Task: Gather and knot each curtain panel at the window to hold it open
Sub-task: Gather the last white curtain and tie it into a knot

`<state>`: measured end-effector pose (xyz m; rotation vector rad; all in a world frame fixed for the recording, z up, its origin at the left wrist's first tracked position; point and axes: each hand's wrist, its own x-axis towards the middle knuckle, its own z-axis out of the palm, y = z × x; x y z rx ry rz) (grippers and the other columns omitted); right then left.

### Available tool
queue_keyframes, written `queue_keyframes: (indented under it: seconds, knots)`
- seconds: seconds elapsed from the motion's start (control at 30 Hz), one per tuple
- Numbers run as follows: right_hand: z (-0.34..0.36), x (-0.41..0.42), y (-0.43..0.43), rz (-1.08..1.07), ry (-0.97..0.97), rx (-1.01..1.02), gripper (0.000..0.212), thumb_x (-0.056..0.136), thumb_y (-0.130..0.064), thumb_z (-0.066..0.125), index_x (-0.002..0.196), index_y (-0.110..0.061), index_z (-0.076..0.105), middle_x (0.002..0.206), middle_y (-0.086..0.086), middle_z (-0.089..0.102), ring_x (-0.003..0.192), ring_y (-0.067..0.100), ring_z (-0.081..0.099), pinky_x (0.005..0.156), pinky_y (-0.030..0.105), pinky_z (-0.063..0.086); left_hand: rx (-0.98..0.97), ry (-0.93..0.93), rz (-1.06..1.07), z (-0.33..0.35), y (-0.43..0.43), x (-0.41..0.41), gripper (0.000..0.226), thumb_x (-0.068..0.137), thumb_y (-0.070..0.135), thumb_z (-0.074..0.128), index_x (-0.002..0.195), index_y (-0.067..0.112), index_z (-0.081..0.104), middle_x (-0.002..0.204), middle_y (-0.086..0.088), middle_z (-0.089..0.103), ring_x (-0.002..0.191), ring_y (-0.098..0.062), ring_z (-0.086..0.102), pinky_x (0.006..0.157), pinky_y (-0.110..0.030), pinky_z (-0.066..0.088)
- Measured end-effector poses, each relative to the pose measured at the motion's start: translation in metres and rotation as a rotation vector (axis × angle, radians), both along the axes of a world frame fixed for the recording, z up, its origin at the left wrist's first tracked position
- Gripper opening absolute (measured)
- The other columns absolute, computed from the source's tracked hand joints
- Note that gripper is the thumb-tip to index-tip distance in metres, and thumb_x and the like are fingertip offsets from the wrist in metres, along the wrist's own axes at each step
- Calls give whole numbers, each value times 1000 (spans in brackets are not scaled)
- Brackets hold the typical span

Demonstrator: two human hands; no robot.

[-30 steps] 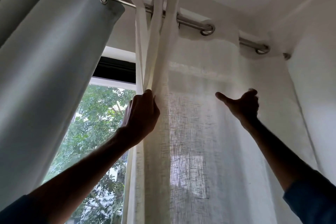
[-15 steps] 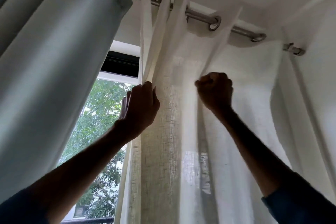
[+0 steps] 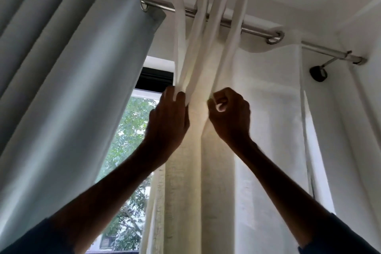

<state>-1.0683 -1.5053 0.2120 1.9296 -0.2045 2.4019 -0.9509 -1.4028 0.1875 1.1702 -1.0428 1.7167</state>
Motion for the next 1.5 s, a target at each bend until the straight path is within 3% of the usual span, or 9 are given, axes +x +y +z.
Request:
queue_keyframes:
  seconds: [0.13,0.33,0.53,0.7,0.8,0.9,1.03,1.27,1.5]
  knots:
    - [-11,-7,-10,-29,-64,2,6,92,-29,65,93,-24,62,85,-13,67,73,6,61,66,19,37,-16,-119,-47,2,3,-9,21,92,9,59,110,0,60,95,-17,65,78,-37,68,53,-43,58]
    - [-18,-11,-11,66,-70,-29,17,93,-16,63,109,-13,61,91,-10,68,68,-1,61,65,5,44,63,-125,-284,1,2,-18,44,104,18,49,145,16,35,69,2,61,53,-11,60,50,-25,53]
    - [-28,-14,-7,106,-58,-56,42,87,-9,70,125,-10,52,93,-5,70,74,7,66,69,5,45,183,-123,-246,2,2,-6,23,92,-1,50,106,14,61,84,-4,60,64,-17,59,59,-37,55]
    - [-26,-6,-11,30,-34,0,29,83,-12,72,111,-13,66,90,-3,70,80,14,66,82,34,55,281,-85,-333,13,-3,0,22,90,-3,56,95,12,71,91,-2,72,80,-11,67,76,-13,51]
    - [-28,11,-2,31,34,-62,10,84,-18,68,92,-12,70,79,1,64,76,18,64,73,31,51,365,59,-419,20,2,-6,27,89,0,55,88,15,77,86,4,75,75,-7,66,69,-2,39]
    - [-30,23,16,48,68,-113,25,92,-31,62,76,-13,70,71,2,64,70,16,62,65,30,47,498,346,-546,28,7,-11,23,80,19,53,68,16,73,64,2,69,64,-14,66,63,-23,51]
    - [-27,19,21,125,99,-111,26,92,-33,65,75,-14,72,69,-2,66,67,8,63,63,29,50,500,710,-889,41,10,-16,45,78,45,54,86,5,73,83,-15,75,81,-29,74,65,-43,63]
    - [-34,0,22,114,128,-173,20,86,-19,71,68,-11,71,68,-1,69,63,8,63,66,34,51,359,616,-522,55,3,-40,24,70,22,72,68,-2,69,67,-17,70,65,-27,71,43,-39,59]
    - [-33,-35,-14,134,66,-106,10,89,-27,71,92,-18,76,91,-3,69,82,7,66,70,30,58,403,403,-356,53,-6,-33,37,76,26,67,54,-3,60,51,-16,58,57,-30,65,50,-27,50]
